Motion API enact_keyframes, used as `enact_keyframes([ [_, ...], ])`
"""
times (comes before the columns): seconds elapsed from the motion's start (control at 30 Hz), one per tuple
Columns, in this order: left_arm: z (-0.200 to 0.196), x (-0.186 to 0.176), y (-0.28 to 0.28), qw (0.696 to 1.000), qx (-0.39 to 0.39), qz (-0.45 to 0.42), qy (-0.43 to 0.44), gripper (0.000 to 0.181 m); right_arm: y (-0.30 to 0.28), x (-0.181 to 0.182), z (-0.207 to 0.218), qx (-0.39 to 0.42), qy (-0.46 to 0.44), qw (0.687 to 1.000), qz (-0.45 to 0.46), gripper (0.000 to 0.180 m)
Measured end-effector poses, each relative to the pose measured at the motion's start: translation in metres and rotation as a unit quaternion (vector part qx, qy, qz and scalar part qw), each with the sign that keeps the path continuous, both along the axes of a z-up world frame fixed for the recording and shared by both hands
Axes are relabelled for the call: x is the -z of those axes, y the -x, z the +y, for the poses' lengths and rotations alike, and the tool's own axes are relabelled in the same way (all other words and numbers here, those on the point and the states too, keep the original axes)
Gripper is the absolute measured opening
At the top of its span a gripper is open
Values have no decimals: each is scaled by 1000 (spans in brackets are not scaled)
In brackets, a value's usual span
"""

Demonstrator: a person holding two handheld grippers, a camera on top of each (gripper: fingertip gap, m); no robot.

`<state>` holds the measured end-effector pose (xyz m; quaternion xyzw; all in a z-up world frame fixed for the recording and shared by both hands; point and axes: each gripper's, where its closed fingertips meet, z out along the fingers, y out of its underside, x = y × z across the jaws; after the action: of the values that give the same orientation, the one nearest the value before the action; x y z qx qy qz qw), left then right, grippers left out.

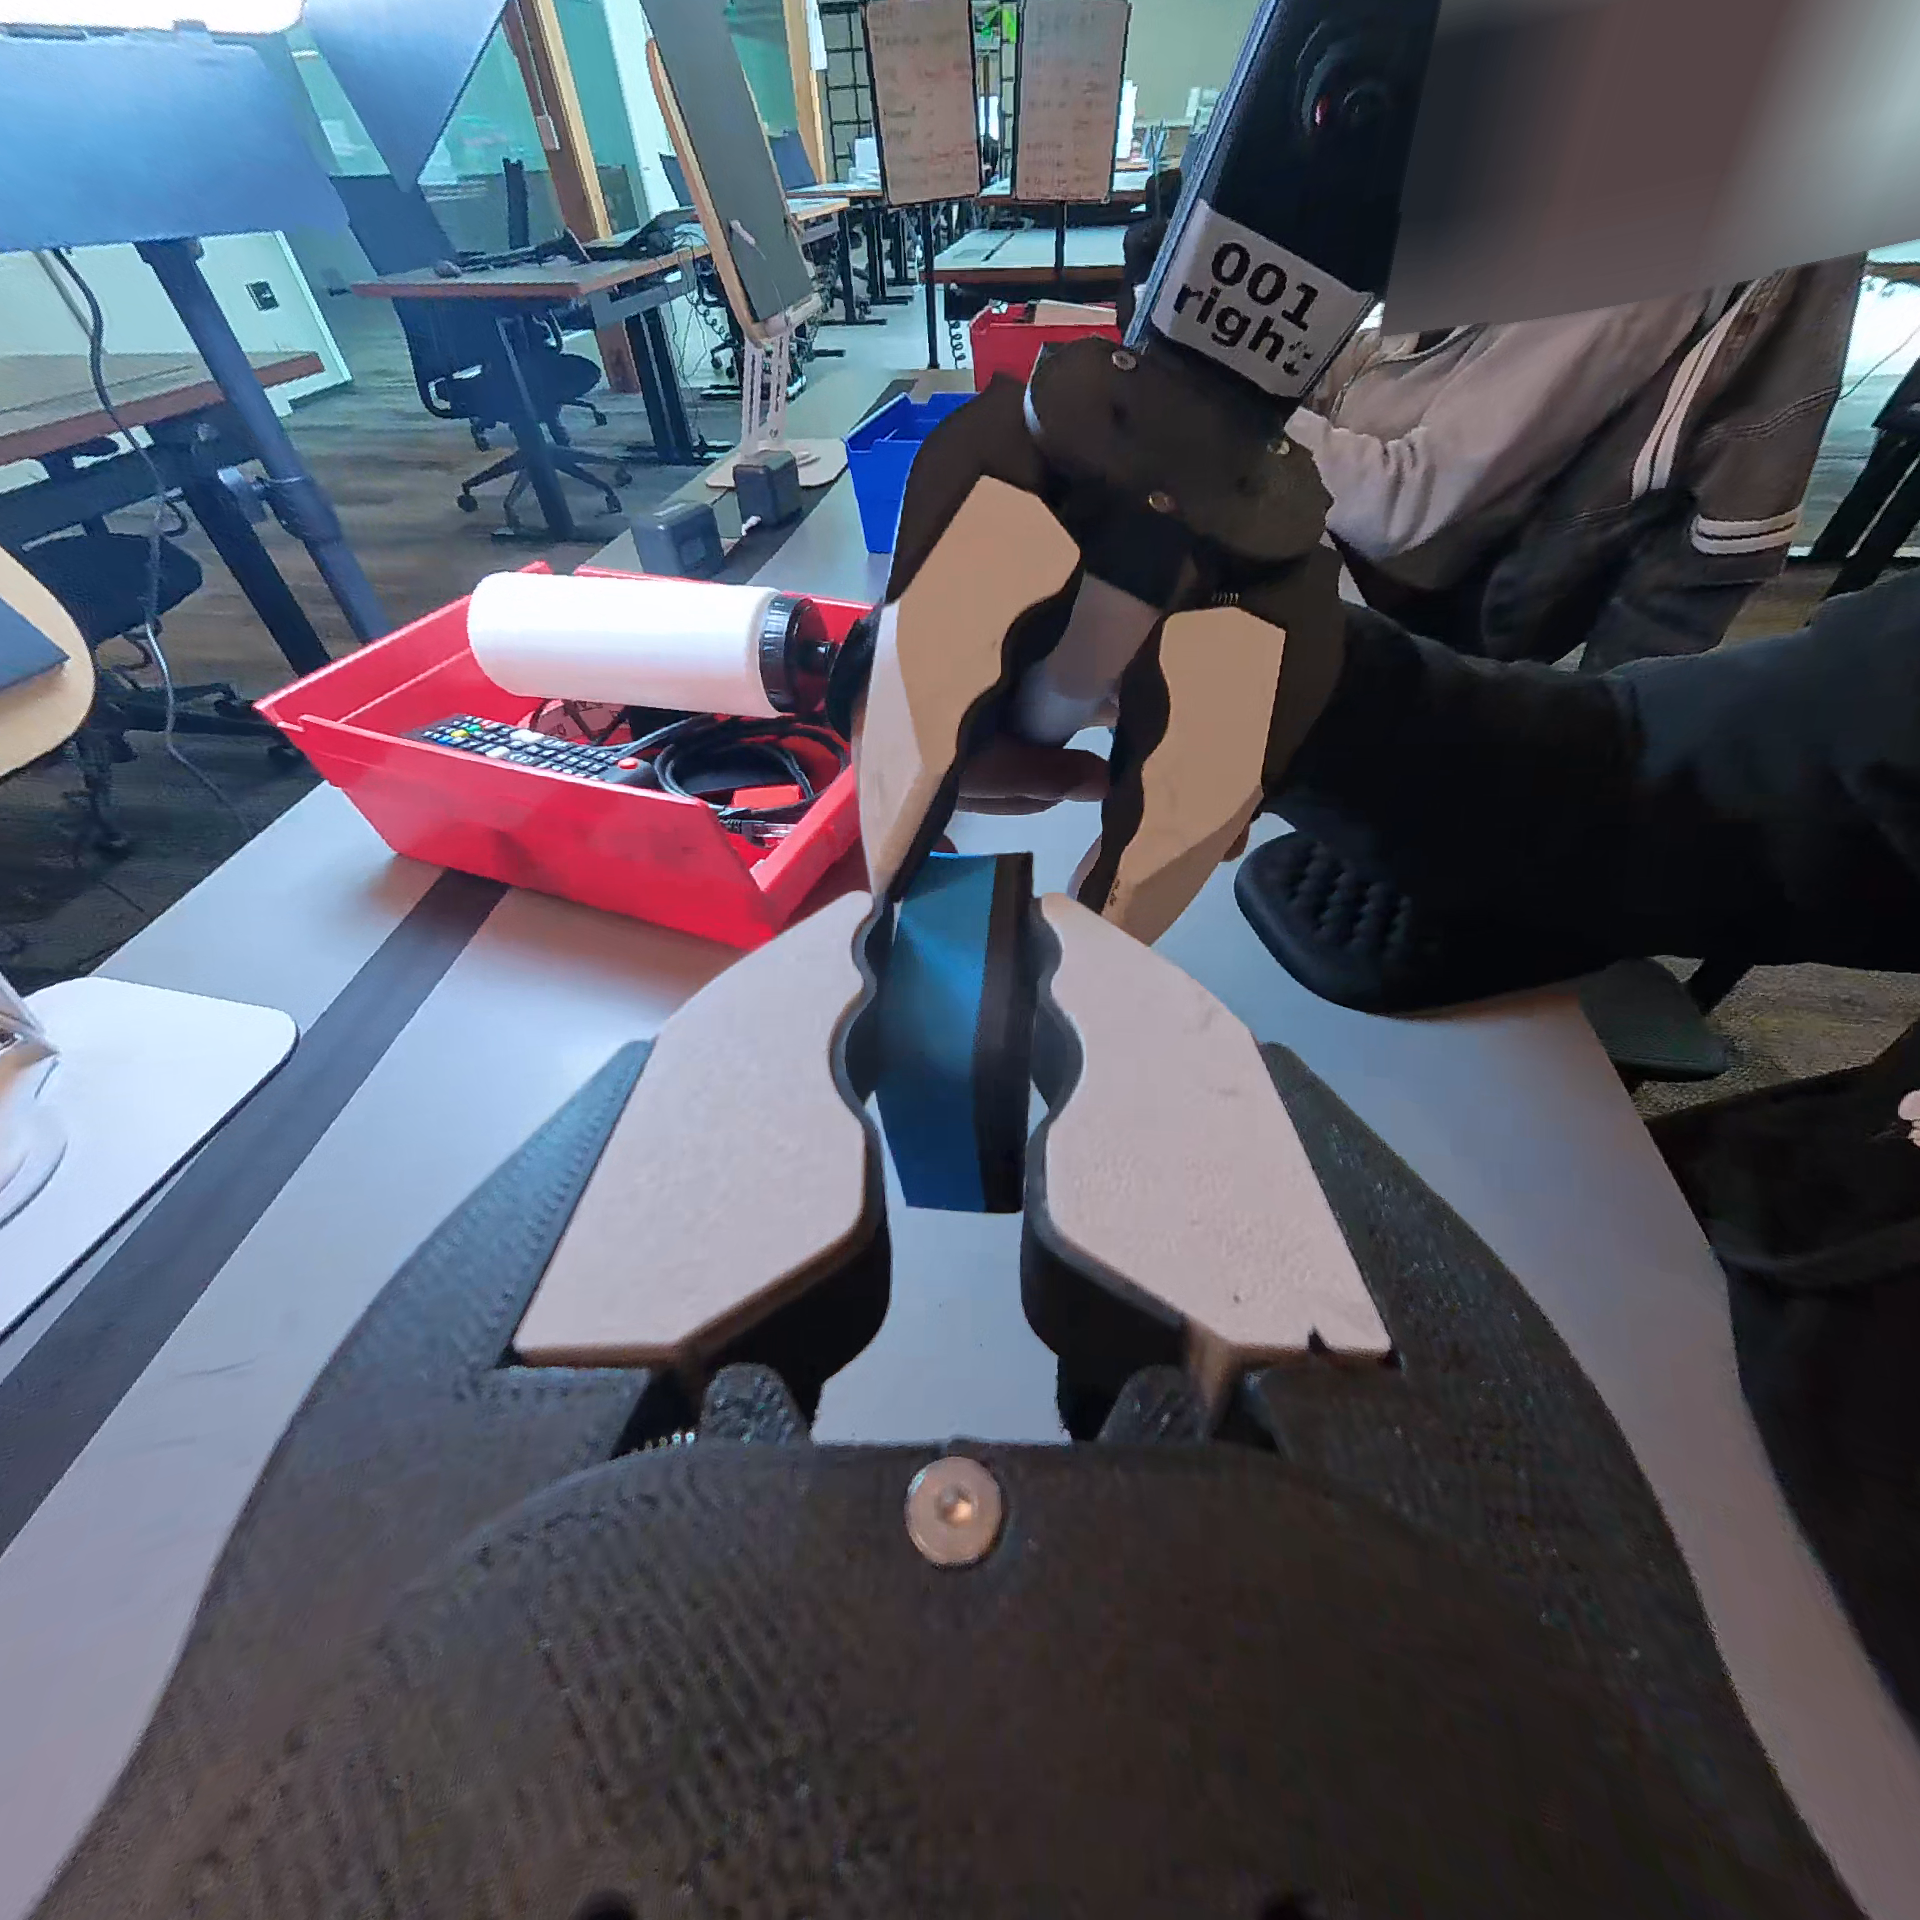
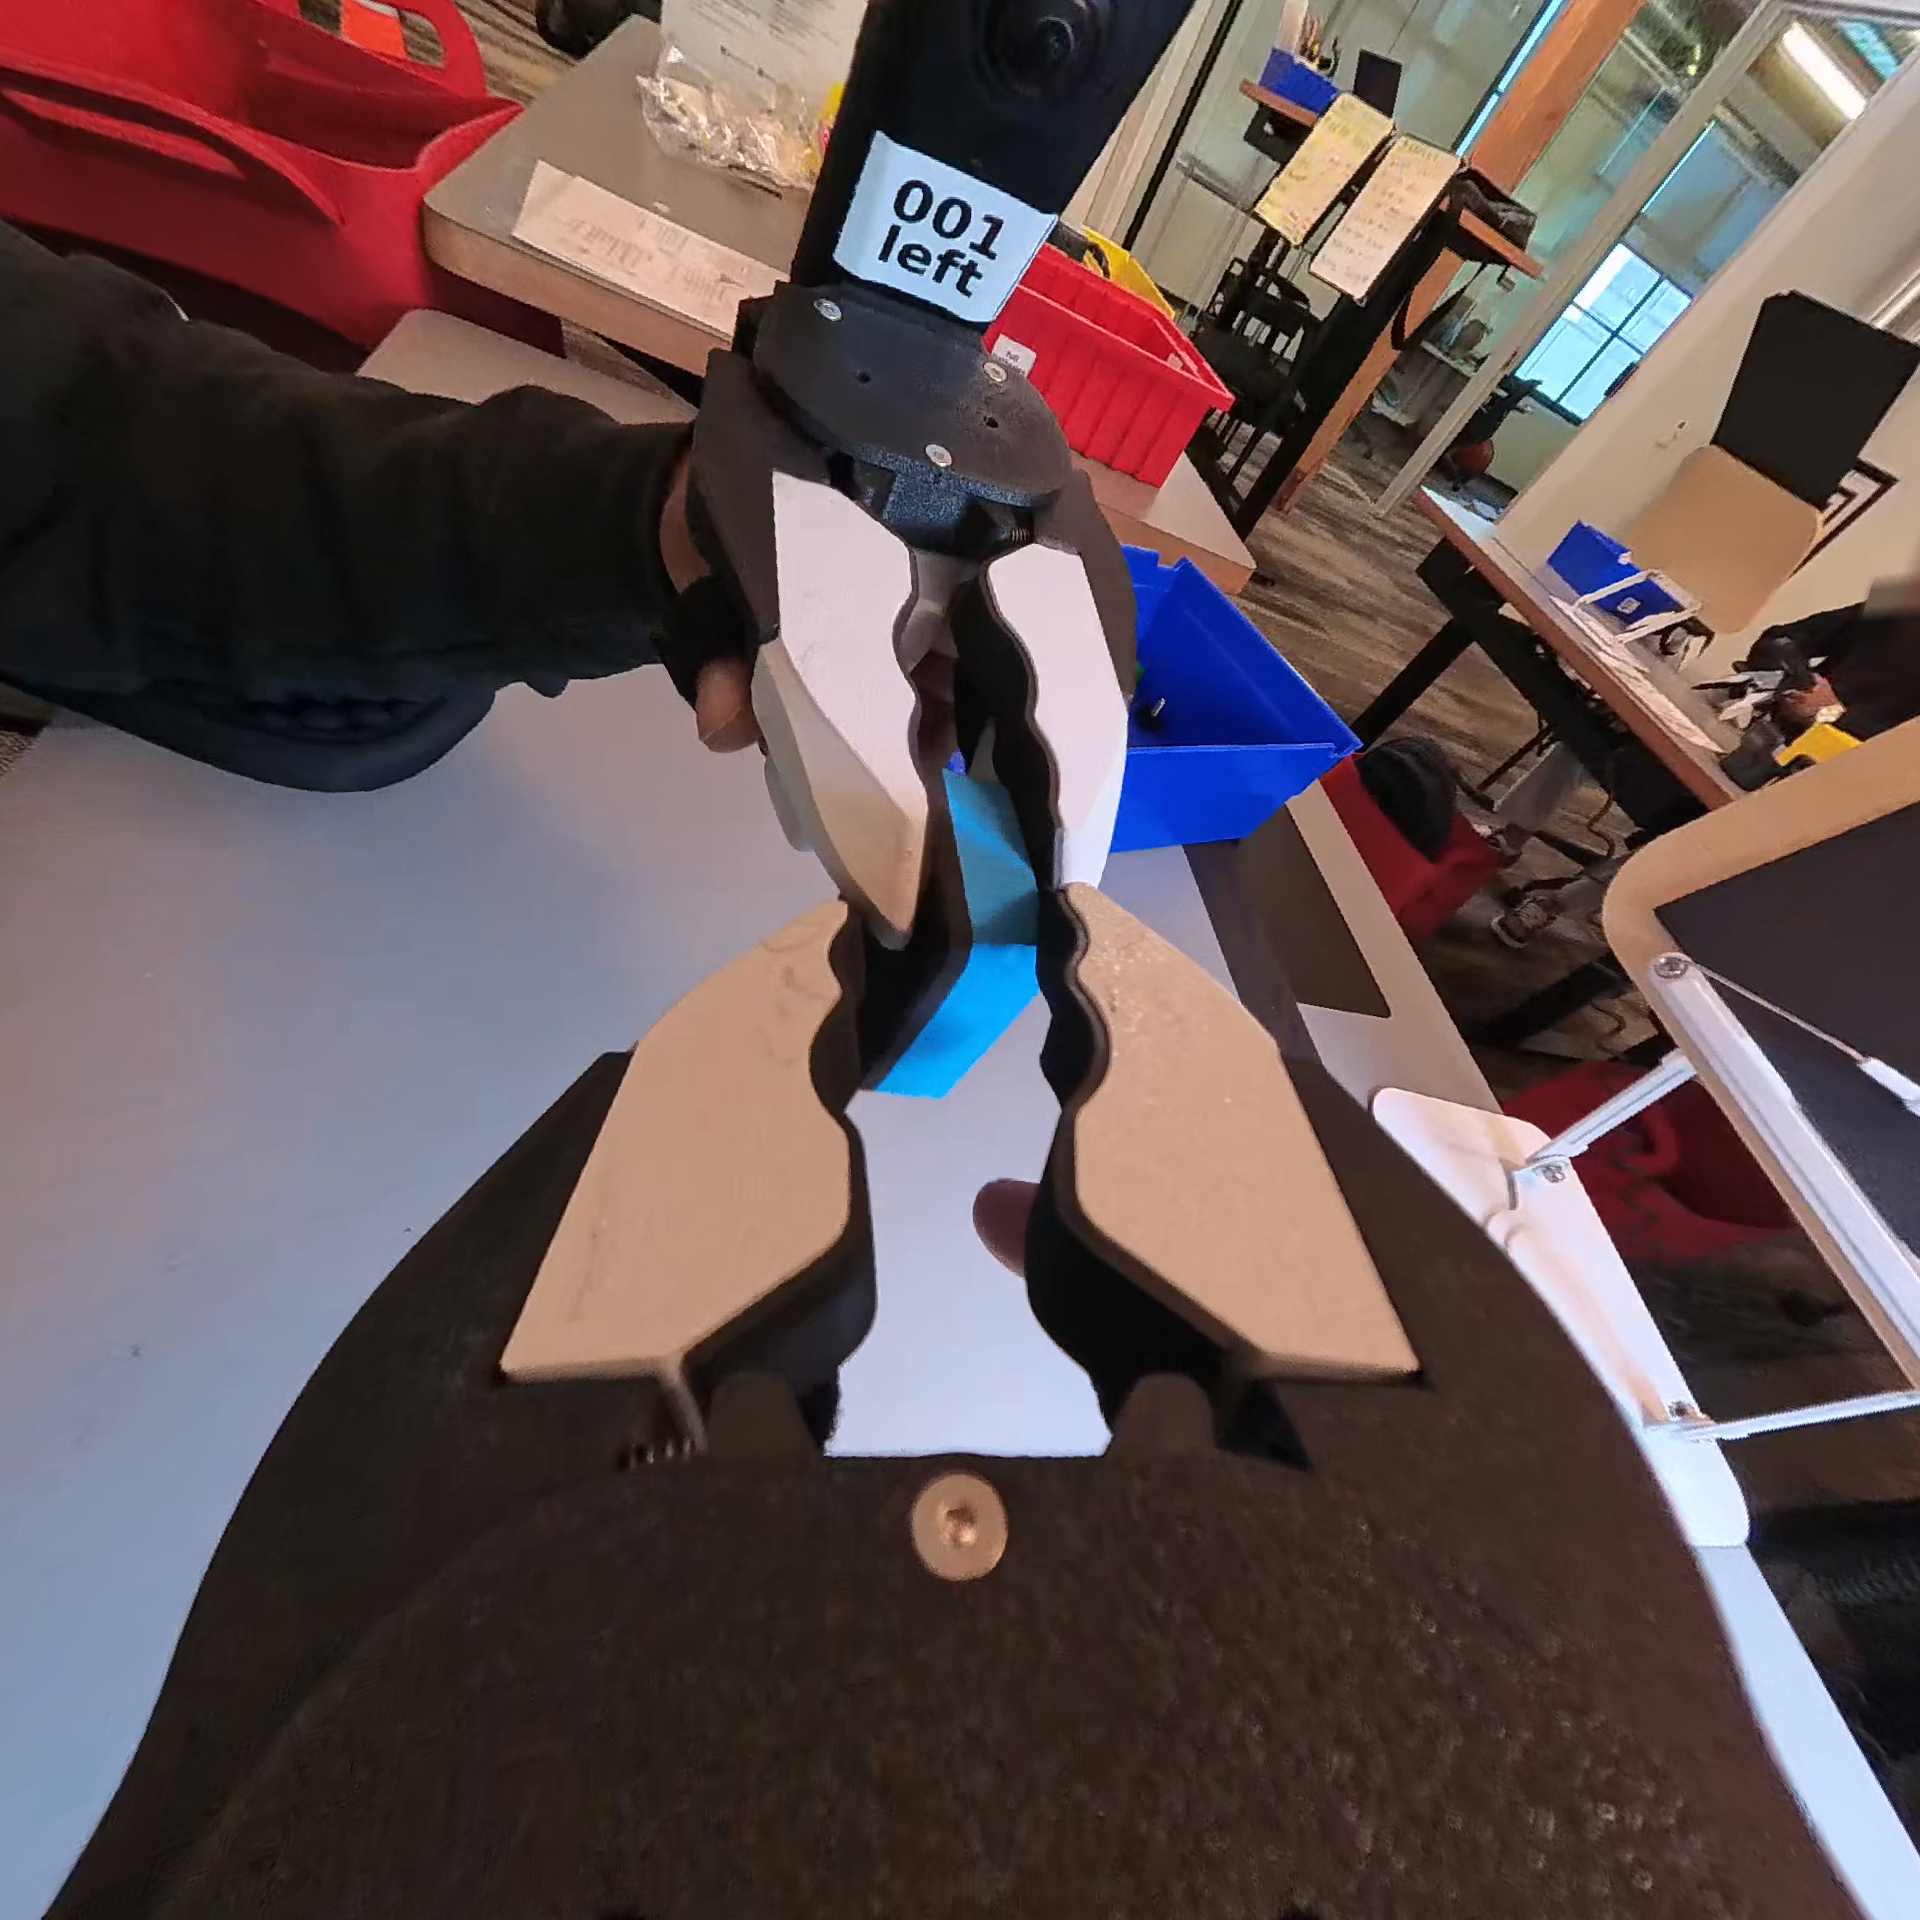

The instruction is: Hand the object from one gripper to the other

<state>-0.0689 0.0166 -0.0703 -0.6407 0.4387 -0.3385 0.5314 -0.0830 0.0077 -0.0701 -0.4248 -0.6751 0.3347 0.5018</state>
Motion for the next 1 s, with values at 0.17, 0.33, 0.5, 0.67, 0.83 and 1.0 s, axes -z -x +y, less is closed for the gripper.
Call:
enact_keyframes([
  [0.17, 2, -7, 5, 1000, -7, -18, -7, 32, -2, -6, 4, 11, -21, 1000, 13, 26],
  [0.33, 6, -13, 11, 999, -12, -49, 5, 32, -5, -12, 9, 24, -35, 999, 26, 26],
  [0.5, 15, -28, 26, 991, -30, -124, 38, 38, -17, -31, 22, 52, -46, 995, 71, 26],
  [0.67, 30, -42, 37, 971, -71, -213, 79, 47, -25, -64, 40, 130, -118, 971, 165, 26],
  [0.83, 31, -43, 24, 961, -75, -242, 110, 58, -16, -59, 47, 186, -243, 936, 172, 25],
  [1.0, 32, -42, 22, 949, -70, -265, 155, 66, -2, -53, 29, 174, -349, 905, 170, 25],
])
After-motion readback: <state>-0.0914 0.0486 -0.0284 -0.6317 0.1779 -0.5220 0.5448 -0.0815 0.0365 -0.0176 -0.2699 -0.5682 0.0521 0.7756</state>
